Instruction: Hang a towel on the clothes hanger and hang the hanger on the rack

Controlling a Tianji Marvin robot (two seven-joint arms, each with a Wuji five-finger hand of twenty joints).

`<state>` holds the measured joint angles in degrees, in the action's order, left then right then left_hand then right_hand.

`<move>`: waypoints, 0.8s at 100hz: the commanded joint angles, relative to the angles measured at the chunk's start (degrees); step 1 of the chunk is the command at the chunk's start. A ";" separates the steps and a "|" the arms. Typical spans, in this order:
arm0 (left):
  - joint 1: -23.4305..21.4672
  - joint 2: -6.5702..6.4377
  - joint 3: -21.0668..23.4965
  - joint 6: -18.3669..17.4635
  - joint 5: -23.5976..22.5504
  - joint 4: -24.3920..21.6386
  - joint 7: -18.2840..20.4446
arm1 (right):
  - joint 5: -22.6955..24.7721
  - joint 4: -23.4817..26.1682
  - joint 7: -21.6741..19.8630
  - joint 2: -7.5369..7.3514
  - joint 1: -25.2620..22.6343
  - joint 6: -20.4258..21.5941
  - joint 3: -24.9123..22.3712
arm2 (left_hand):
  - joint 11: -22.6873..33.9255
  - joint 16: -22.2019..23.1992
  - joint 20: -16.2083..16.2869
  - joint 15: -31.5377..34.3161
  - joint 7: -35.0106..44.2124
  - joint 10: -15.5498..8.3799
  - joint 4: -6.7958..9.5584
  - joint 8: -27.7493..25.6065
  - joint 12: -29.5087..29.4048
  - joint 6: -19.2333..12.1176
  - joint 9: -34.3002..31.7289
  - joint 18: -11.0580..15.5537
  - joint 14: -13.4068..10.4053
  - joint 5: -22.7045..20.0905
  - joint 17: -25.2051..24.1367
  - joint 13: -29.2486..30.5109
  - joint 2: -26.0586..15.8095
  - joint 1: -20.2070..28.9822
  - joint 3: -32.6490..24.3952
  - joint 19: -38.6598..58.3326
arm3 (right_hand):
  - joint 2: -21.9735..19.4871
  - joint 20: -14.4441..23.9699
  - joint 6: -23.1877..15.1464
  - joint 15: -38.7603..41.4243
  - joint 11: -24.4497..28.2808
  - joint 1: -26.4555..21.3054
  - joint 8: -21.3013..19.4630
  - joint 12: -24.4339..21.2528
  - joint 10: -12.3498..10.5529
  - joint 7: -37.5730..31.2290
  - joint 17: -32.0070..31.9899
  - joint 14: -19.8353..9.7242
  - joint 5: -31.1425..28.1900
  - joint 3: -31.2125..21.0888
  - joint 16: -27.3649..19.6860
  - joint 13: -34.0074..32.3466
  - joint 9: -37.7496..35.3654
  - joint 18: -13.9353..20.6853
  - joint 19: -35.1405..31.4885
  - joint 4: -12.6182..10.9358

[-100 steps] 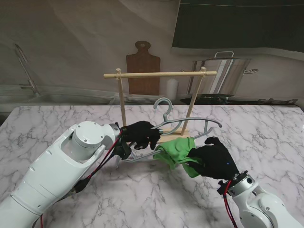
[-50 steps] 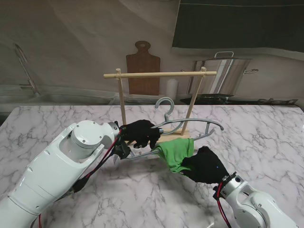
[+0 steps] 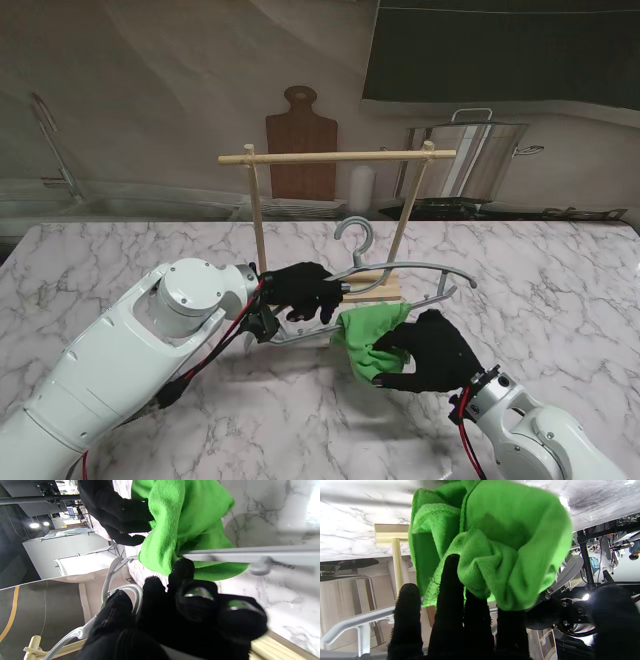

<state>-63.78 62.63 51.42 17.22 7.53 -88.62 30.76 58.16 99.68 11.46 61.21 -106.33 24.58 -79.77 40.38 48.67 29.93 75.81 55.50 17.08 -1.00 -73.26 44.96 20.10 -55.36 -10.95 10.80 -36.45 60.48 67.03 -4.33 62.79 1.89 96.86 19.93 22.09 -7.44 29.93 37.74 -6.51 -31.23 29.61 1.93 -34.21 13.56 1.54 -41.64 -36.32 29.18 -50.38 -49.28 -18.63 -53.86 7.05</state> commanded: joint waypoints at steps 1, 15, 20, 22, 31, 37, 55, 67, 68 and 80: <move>0.32 0.40 -0.17 -0.16 0.21 0.25 0.80 | 0.41 0.51 -0.38 -0.07 -0.74 0.03 -0.48 | -0.10 -0.06 -0.65 1.94 0.00 0.60 0.38 0.33 0.63 -1.18 -0.71 9.86 6.91 -2.36 2.11 0.74 -4.11 2.69 -0.04 23.12 | 0.35 1.17 -3.24 -0.47 0.97 4.10 -0.70 1.58 -0.57 -0.11 -0.96 -0.48 -2.20 1.94 -0.21 2.22 3.14 -2.03 -0.62 -1.03; 0.48 0.30 0.04 -0.29 0.18 0.06 1.02 | -0.27 0.93 0.26 0.20 -1.42 0.24 -1.44 | -0.11 -0.06 -0.65 1.94 0.00 0.50 0.37 0.32 0.64 -1.18 -0.62 9.86 6.91 -2.37 2.11 0.74 -4.19 2.63 -0.01 23.12 | -2.24 1.49 -5.50 -0.42 1.50 4.58 -0.84 3.02 -0.30 -0.37 -1.14 -0.67 -3.75 2.54 -0.19 4.23 6.12 -1.57 -1.10 -1.10; 0.45 0.23 0.22 -0.46 -0.11 -0.07 1.10 | -1.51 1.25 0.38 0.43 -1.80 0.45 -1.85 | -0.12 -0.06 -0.65 1.94 0.00 0.50 0.36 0.32 0.64 -1.18 -0.64 9.86 6.91 -2.37 2.11 0.74 -4.18 2.56 0.03 23.12 | -3.26 1.79 -6.07 -0.22 1.54 4.34 -0.91 3.43 -0.06 -0.47 -1.47 -0.61 -4.25 3.26 -0.13 5.25 7.17 -1.47 -1.49 -1.15; 0.43 0.21 0.31 -0.48 -0.20 -0.12 1.07 | -1.81 1.43 0.38 0.49 -1.99 0.49 -2.05 | -0.12 -0.06 -0.65 1.94 0.00 0.49 0.38 0.32 0.64 -1.18 -0.65 9.86 6.91 -2.37 2.11 0.74 -4.12 2.63 -0.01 23.12 | -3.71 1.86 -6.12 -0.17 1.53 4.28 -0.94 3.51 0.03 -0.54 -1.53 -0.49 -4.53 3.43 -0.12 5.49 7.30 -1.42 -1.56 -1.18; 0.28 0.15 0.68 -0.33 -0.33 -0.29 1.06 | -1.59 2.19 0.58 0.55 -2.74 0.62 -3.15 | -0.17 -0.06 -0.65 1.93 0.00 0.46 0.37 0.32 0.63 -1.18 -0.54 9.86 6.90 -2.37 2.11 0.71 -4.17 2.59 0.01 23.12 | -8.71 2.26 -7.32 -0.22 0.51 0.27 0.21 3.48 0.30 -0.05 -2.28 -0.49 -6.63 9.07 -0.52 7.03 8.61 -1.37 -1.24 -1.39; 0.18 0.06 0.82 -0.37 -0.63 -0.38 1.15 | -1.03 2.73 0.87 0.58 -3.33 0.42 -4.16 | -0.17 -0.06 -0.65 1.92 -0.02 0.42 0.38 0.32 0.64 -1.22 -0.53 9.86 6.89 -2.34 2.11 0.69 -4.18 2.58 -0.01 23.12 | -10.14 2.37 -8.15 -0.47 -0.53 -0.62 1.04 2.89 0.42 0.01 -2.63 -0.35 -8.28 10.74 -0.69 7.50 8.93 -1.19 -1.06 -1.48; -0.06 0.01 1.10 -0.31 -1.23 -0.28 0.95 | -1.21 4.30 1.66 0.92 -5.32 -0.15 -6.94 | -0.26 -0.06 -0.65 1.88 -0.21 0.37 0.39 0.34 0.63 -1.35 -0.43 9.86 6.82 -2.27 2.11 0.60 -4.17 2.54 -0.02 23.12 | -12.28 3.09 -8.31 0.31 -1.81 -1.52 4.56 1.70 0.86 2.80 -2.50 0.57 -5.82 13.20 -0.32 6.46 6.07 -1.35 -1.29 -1.75; -0.11 0.10 1.21 -0.20 -1.21 0.00 0.67 | -0.96 4.52 2.72 1.12 -5.93 -0.67 -8.24 | -0.32 -0.05 -0.65 1.88 -0.23 0.43 0.39 0.32 0.62 -1.35 -0.40 9.86 6.82 -2.27 2.11 0.60 -4.14 2.56 -0.02 23.12 | -11.53 3.68 -8.23 2.12 -1.28 -1.52 5.15 1.88 1.14 2.20 -0.99 1.43 -5.94 13.13 0.65 3.59 1.67 -1.78 -2.26 -2.02; -0.12 0.11 1.22 -0.20 -1.22 0.01 0.64 | -1.05 4.56 2.69 1.15 -6.00 -0.70 -8.34 | -0.32 -0.05 -0.65 1.88 -0.24 0.42 0.39 0.31 0.63 -1.35 -0.41 9.86 6.82 -2.27 2.11 0.60 -4.17 2.57 -0.03 23.12 | -11.48 3.73 -8.51 2.29 -1.22 -1.49 5.19 1.92 1.13 2.10 -0.91 1.52 -6.04 13.10 0.75 3.36 1.28 -1.83 -2.33 -2.03; -0.26 0.14 1.41 -0.07 -1.31 -0.11 0.40 | -2.94 6.11 -0.86 1.12 -7.46 -1.75 -9.63 | -0.34 -0.05 -0.65 1.88 -0.25 0.41 0.39 0.29 0.64 -1.35 -0.43 9.86 6.82 -2.28 2.11 0.60 -4.11 2.53 -0.01 23.12 | -11.57 3.81 -15.19 1.73 -4.00 -1.33 9.53 0.79 1.68 8.48 -1.28 2.68 4.99 13.31 0.90 2.71 -0.91 -3.69 -1.72 -1.74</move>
<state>-64.06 62.64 52.70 17.05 6.27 -88.64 30.64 55.94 104.64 13.50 62.43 -112.48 23.87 -88.58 40.02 48.67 29.93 75.81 55.42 17.08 -1.00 -73.26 44.96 20.10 -55.36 -10.95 10.80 -36.45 60.48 67.02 -4.33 62.79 1.89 96.86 9.48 25.05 -17.36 31.31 36.35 -7.34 -24.91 31.37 3.00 -29.64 12.57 3.13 -43.19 -24.03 29.46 -46.55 -48.33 -19.47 -55.12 6.45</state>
